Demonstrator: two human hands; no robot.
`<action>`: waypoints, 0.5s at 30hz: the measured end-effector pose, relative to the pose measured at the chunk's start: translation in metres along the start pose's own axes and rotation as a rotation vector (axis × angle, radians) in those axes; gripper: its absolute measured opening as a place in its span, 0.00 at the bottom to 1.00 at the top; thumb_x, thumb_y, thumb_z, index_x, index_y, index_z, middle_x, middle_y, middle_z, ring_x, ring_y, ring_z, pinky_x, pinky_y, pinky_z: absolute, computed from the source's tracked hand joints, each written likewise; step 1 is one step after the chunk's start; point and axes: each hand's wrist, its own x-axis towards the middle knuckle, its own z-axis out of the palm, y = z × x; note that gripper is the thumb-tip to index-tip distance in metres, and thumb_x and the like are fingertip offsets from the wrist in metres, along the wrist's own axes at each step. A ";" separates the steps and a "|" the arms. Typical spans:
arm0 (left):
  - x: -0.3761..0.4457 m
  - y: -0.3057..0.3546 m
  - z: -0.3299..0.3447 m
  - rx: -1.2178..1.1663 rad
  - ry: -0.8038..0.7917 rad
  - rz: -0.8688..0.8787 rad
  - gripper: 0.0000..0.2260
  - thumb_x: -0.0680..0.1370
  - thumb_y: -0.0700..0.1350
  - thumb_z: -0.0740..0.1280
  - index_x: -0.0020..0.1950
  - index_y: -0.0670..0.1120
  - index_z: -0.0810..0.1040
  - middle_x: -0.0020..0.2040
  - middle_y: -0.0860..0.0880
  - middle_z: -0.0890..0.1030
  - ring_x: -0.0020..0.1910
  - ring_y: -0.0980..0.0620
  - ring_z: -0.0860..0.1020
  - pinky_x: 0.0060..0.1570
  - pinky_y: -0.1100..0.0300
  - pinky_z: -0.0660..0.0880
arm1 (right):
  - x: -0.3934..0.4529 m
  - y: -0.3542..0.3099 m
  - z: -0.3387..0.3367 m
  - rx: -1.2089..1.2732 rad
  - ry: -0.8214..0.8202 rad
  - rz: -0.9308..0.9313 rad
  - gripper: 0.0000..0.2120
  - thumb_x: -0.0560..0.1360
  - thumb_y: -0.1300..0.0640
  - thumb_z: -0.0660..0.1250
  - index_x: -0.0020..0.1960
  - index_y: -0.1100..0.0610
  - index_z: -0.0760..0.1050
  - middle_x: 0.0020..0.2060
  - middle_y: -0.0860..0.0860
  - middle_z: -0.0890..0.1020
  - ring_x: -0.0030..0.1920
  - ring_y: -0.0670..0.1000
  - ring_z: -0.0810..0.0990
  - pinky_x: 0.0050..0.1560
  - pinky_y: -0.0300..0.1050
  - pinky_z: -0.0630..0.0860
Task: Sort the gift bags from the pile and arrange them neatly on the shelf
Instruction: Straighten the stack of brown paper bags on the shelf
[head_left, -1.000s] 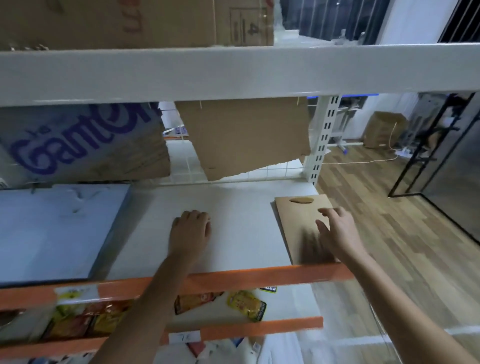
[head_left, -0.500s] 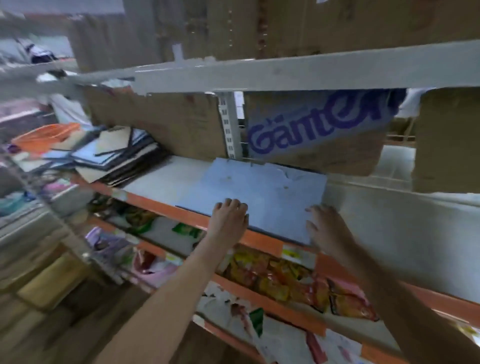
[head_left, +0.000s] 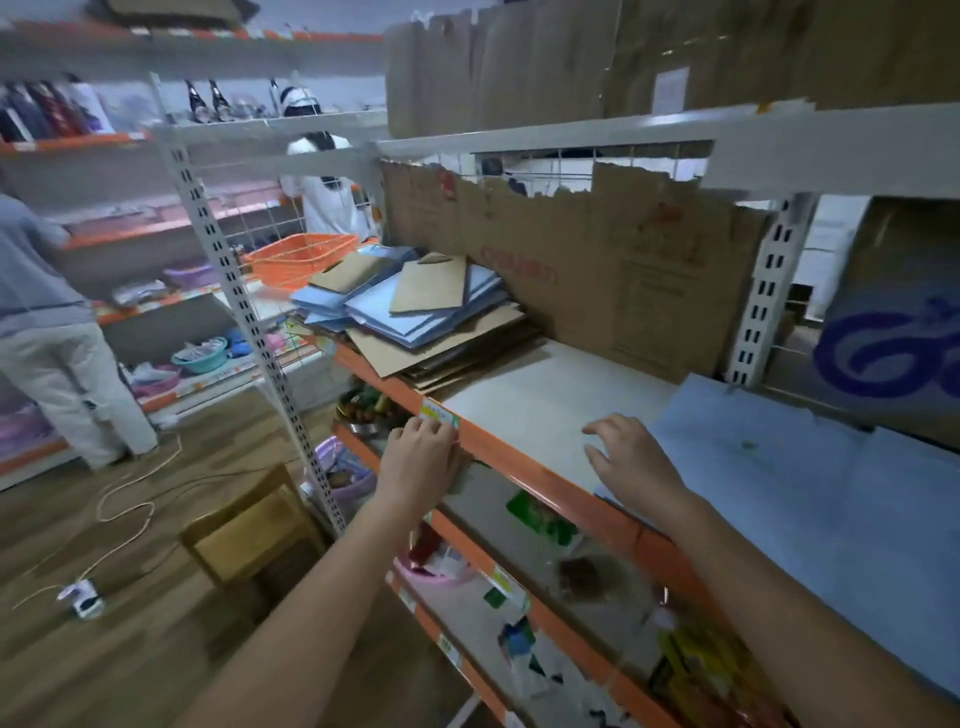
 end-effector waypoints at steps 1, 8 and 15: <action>0.015 -0.020 0.004 0.018 0.000 -0.021 0.13 0.81 0.49 0.56 0.55 0.45 0.76 0.56 0.46 0.78 0.58 0.44 0.74 0.54 0.52 0.69 | 0.026 -0.006 0.008 0.007 -0.003 -0.010 0.15 0.79 0.57 0.59 0.64 0.60 0.72 0.62 0.56 0.75 0.63 0.56 0.69 0.63 0.46 0.65; 0.123 -0.141 0.011 0.048 -0.005 -0.179 0.14 0.81 0.50 0.54 0.59 0.47 0.76 0.56 0.47 0.78 0.59 0.46 0.73 0.52 0.53 0.70 | 0.193 -0.061 0.038 0.060 -0.039 0.027 0.16 0.78 0.56 0.59 0.64 0.61 0.72 0.61 0.59 0.75 0.62 0.58 0.71 0.62 0.47 0.66; 0.221 -0.255 0.028 -0.151 0.034 -0.330 0.13 0.80 0.48 0.55 0.51 0.42 0.77 0.48 0.43 0.79 0.49 0.42 0.76 0.45 0.51 0.74 | 0.325 -0.106 0.059 0.146 -0.010 0.167 0.19 0.77 0.53 0.64 0.64 0.61 0.71 0.59 0.58 0.75 0.59 0.57 0.74 0.58 0.49 0.71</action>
